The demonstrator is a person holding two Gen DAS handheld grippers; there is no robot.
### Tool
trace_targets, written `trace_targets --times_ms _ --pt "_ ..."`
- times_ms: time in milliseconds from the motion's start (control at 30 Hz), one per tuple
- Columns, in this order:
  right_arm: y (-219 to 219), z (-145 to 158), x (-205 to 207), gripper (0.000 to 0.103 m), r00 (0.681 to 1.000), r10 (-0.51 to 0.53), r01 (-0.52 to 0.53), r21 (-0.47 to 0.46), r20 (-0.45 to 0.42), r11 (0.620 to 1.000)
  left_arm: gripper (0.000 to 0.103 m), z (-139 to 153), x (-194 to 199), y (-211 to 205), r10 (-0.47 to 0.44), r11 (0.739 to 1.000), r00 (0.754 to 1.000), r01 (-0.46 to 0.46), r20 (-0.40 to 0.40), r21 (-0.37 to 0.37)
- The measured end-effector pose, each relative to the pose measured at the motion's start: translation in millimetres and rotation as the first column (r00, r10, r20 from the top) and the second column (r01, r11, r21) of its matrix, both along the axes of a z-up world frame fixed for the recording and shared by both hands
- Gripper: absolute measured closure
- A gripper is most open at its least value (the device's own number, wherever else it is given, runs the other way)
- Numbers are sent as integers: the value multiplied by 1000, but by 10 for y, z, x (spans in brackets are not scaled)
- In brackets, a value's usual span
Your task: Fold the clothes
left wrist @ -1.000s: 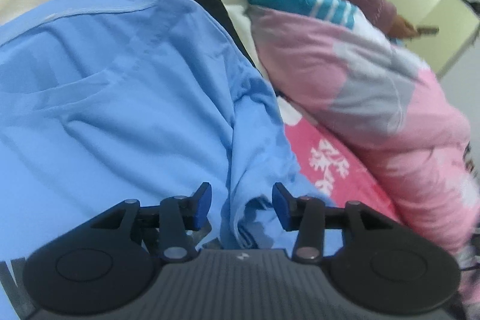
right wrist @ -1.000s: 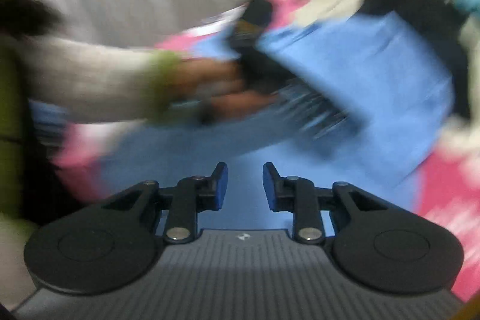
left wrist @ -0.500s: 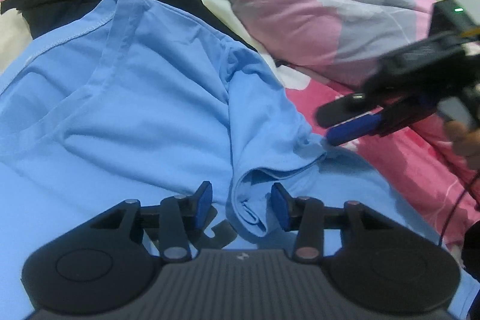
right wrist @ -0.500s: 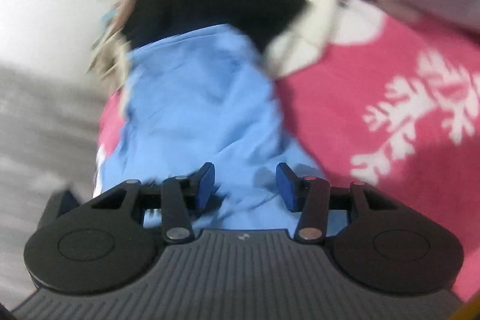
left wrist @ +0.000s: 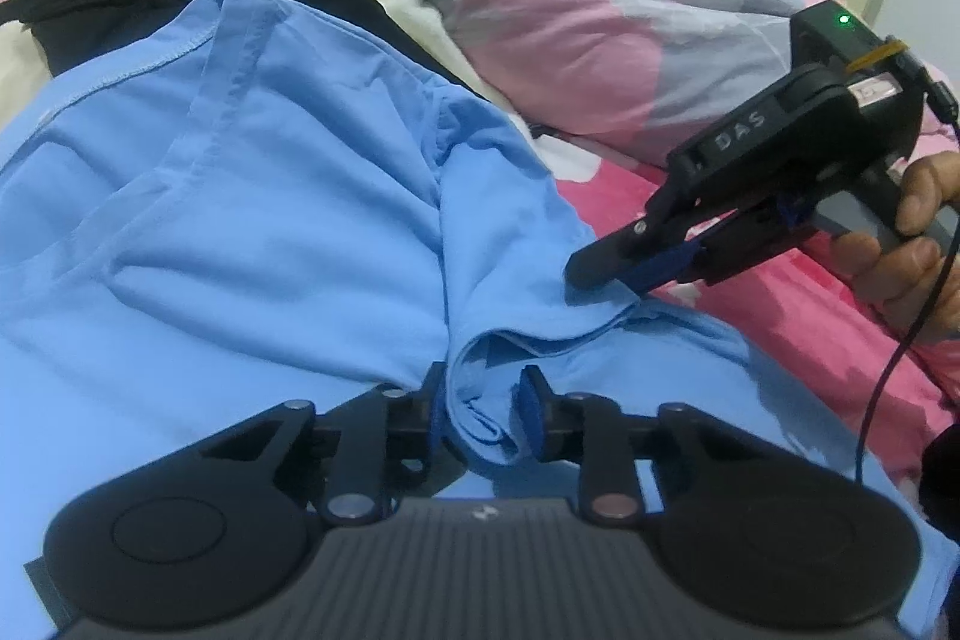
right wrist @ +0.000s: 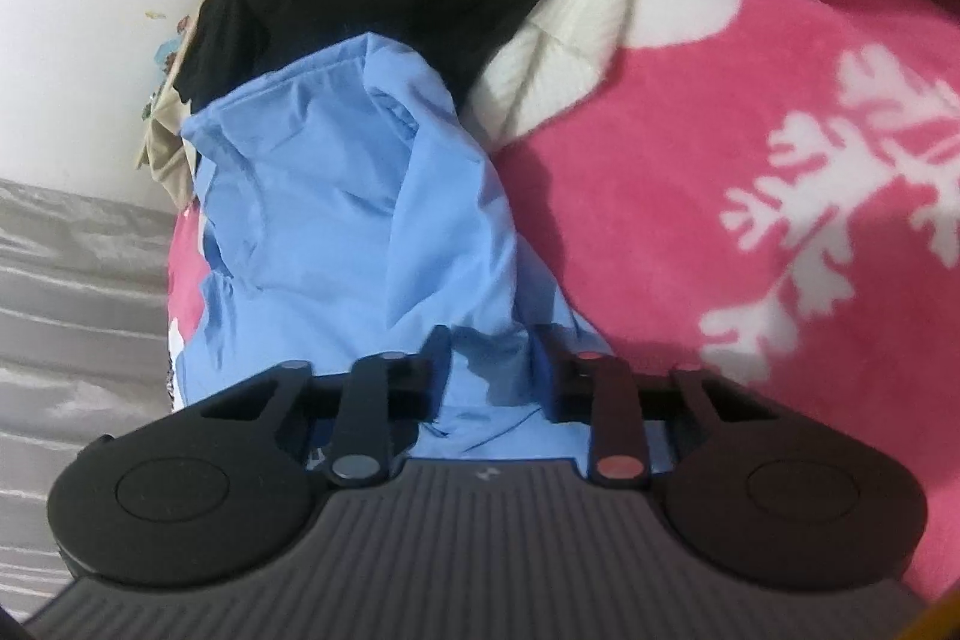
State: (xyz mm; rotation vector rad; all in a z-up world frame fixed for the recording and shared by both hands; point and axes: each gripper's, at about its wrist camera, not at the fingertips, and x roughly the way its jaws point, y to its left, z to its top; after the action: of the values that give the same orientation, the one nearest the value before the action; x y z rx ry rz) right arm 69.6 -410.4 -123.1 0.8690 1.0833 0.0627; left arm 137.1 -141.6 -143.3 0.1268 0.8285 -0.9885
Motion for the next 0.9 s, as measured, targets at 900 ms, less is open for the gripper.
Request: trace_targets --times_ms 900 --pt "657 1124 648 101 871 310 -219 -263 381 940 99 -74 57 104 39 966 949 -117 -313 -232"
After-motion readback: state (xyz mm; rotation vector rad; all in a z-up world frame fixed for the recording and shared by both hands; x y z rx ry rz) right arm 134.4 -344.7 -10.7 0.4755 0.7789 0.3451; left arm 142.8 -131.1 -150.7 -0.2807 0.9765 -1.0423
